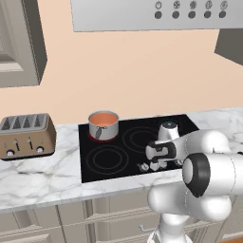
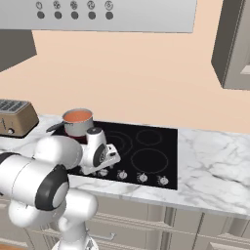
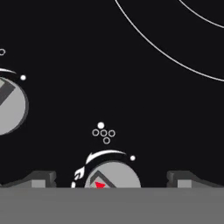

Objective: Wait until the marinara sauce is simmered to a deep red color and then turn off the stove.

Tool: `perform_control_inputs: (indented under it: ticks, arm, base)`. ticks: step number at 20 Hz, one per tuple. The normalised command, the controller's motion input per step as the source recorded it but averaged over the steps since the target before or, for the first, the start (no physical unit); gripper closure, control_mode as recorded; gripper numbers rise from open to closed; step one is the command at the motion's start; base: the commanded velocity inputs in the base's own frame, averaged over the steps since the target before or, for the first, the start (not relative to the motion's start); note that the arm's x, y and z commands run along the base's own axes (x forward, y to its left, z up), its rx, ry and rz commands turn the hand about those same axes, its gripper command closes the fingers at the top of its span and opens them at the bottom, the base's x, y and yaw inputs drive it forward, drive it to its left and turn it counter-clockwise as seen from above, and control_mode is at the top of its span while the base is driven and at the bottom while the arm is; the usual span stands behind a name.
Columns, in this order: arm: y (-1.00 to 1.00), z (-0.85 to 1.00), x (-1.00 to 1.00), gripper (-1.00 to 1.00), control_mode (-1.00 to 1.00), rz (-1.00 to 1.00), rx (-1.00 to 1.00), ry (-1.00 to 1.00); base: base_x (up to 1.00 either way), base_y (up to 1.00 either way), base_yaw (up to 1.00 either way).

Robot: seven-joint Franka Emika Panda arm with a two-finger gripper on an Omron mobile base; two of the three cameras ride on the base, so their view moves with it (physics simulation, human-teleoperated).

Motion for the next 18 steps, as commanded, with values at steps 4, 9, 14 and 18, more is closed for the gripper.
perform_control_inputs:
  ticks: [4, 9, 14, 18]
  arm:
    - [0.0, -0.09, 0.13, -1.0, -1.0, 0.0, 0.0, 0.03]
    - [-0.09, -0.03, 0.0, -1.0, -1.0, 0.0, 0.0, 0.03]
    - [-0.08, 0.0, -0.05, -1.0, -1.0, 0.0, 0.0, 0.04]
    - [0.0, 0.0, -0.15, -1.0, -1.0, 0.0, 0.0, 0.03]
  base:
    - [0.0, 0.0, 0.0]
    - [0.0, 0.0, 0.0]
    - [0.0, 0.0, 0.0]
    - [0.0, 0.0, 0.0]
